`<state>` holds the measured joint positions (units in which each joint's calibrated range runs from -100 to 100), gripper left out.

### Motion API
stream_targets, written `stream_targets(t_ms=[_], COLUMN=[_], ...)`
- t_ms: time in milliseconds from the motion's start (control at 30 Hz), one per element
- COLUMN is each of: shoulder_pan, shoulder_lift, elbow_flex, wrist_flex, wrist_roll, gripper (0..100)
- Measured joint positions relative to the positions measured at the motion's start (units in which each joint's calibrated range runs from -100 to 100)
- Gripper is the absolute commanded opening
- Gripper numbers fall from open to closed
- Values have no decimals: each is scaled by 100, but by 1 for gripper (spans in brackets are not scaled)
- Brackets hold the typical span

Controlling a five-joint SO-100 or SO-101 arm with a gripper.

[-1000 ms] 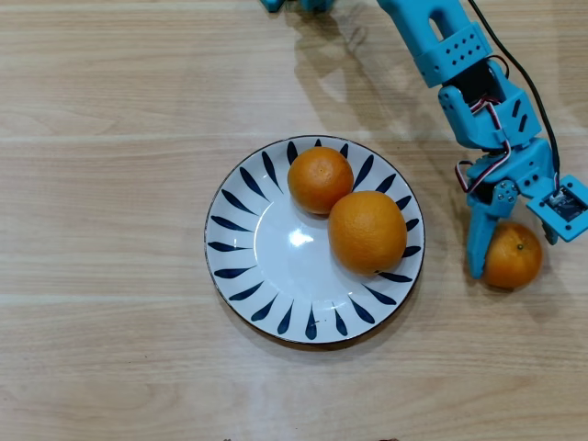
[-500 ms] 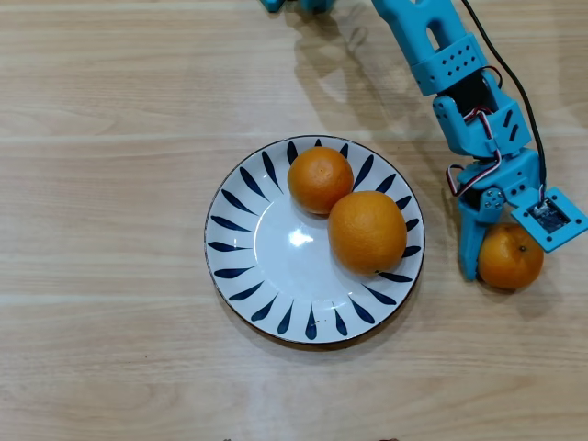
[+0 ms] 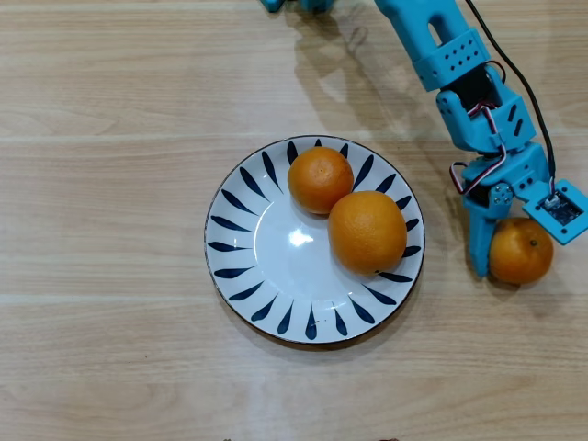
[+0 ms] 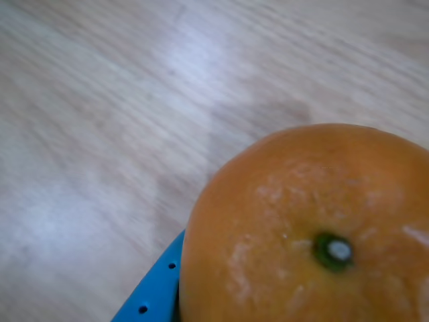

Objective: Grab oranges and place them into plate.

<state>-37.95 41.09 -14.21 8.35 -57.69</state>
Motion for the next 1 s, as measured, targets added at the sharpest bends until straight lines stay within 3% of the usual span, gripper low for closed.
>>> stream_targets(t_ms=[300,500,767,1000], shoulder_pan=[135,929,2609,3605], shoulder_lift=[-1346,-2844,-4875,-5307], elbow_flex=[0,452,2700,3648], wrist_flex=[1852,3256,3307,2997], wrist_roll=[402,918,1429,1847], gripper=[34,34,34,34])
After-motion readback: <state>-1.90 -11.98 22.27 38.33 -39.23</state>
